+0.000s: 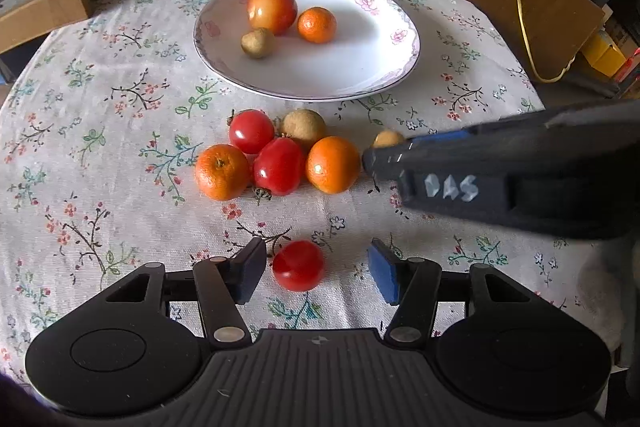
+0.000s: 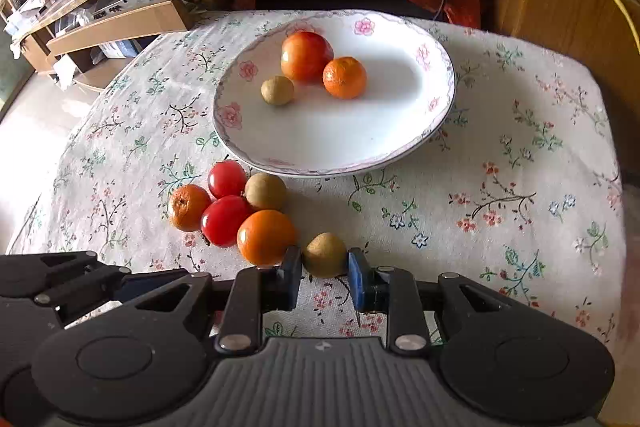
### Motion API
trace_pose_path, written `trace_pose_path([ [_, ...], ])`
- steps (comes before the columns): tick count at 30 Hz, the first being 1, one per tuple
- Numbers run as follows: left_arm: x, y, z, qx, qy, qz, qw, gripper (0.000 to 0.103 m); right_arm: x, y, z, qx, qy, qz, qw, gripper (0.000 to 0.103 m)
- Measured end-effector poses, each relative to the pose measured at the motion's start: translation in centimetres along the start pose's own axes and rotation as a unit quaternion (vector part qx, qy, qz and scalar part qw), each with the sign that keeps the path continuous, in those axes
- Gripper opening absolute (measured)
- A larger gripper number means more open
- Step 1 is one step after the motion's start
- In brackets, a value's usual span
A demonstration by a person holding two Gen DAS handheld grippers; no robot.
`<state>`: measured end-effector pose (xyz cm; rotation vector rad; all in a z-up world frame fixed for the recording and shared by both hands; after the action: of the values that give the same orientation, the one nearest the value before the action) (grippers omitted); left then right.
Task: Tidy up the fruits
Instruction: 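Lower the brown fruit into the bowl and open right gripper while left hovers over a red tomato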
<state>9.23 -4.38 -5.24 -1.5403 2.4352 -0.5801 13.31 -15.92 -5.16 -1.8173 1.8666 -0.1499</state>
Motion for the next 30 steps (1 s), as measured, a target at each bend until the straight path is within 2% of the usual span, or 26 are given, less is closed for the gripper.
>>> trace_pose_path([
  [5,0.0,0.1,0.2,-0.003,-0.002,-0.001,1.0000,0.066,0.1,-1.1,-1.9,0.029,-0.020,0.010,0.999,0.026],
  [10,0.3,0.0,0.3,-0.002,-0.003,0.003,1.0000,0.069,0.6,-2.5,-1.9,0.058,-0.012,0.028,0.998,0.026],
  [14,0.4,0.0,0.3,-0.002,-0.001,0.003,1.0000,0.070,0.6,-3.1,-0.9,0.051,-0.008,0.028,0.998,0.027],
  [22,0.4,0.1,0.4,-0.001,0.004,0.010,0.9999,0.071,1.0,-3.7,-1.3,0.068,-0.003,0.037,0.997,0.029],
  [26,0.6,0.7,0.1,-0.005,-0.002,0.026,0.9996,0.072,1.1,-1.5,-2.6,0.042,-0.027,0.026,0.998,0.029],
  [30,0.2,1.5,-0.2,-0.005,-0.013,0.036,0.9993,0.072,0.1,0.4,-1.1,0.001,-0.020,-0.006,1.000,0.029],
])
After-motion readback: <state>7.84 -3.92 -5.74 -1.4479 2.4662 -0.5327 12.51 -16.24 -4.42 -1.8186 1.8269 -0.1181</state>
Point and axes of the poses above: each gripper's, at about its wrist camera, not at the fingertips, and z roughly the way its jaws point, x to its right, y to its underside, the point moved 2 cm from there along z, roughly the way its jaws point, and after that the axes turned 10 degrees about z, right-handed, at the moved point
